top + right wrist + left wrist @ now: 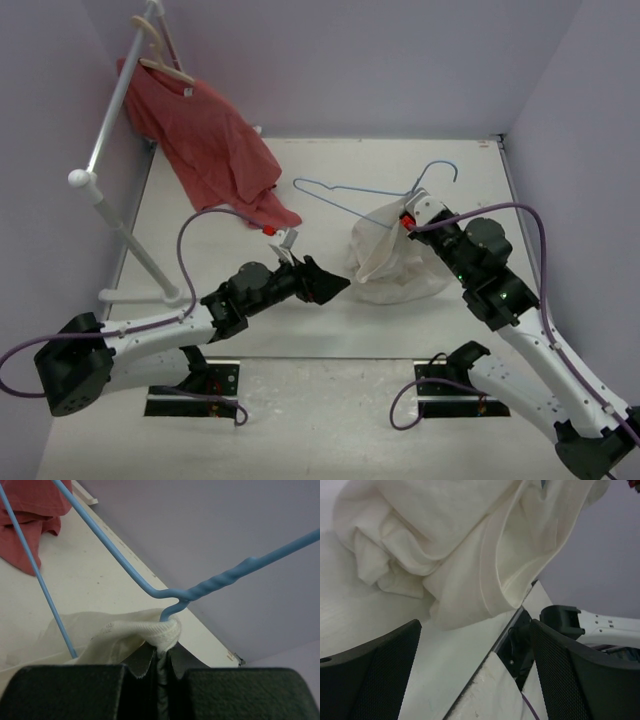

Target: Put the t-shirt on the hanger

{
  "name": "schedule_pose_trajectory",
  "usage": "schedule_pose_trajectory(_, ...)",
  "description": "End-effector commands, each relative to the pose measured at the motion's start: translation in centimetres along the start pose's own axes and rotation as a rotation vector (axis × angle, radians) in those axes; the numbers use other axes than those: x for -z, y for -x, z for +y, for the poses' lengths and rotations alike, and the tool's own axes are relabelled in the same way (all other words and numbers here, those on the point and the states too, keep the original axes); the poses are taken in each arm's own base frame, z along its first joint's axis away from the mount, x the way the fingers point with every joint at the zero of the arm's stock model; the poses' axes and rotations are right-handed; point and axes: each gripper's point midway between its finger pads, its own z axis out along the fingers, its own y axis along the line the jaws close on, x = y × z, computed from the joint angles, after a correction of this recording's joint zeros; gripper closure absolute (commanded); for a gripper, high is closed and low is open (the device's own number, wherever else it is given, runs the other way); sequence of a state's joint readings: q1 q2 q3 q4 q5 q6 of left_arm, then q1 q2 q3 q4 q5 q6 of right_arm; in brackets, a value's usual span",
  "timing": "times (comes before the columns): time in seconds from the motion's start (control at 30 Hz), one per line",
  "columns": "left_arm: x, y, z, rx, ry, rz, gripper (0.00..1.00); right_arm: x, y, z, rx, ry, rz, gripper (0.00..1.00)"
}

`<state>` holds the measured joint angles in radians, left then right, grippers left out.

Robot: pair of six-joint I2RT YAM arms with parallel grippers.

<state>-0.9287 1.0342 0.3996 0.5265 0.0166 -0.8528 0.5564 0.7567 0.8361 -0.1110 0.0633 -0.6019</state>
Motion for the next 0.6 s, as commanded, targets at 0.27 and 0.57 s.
schedule_pose_trajectory(0.27,-3.7,1.2,-4.1,0.025,-0.091,-0.026,0.21,0.9,3.8,-1.6,-0.043,-0.031,-0.114,1.00)
schedule_pose_trajectory(0.57,-6.6,-0.7,-3.7,0.031,-0.073,0.038,0.36,0.5,4.0,-1.4,-0.053,-0.015,-0.120,1.00)
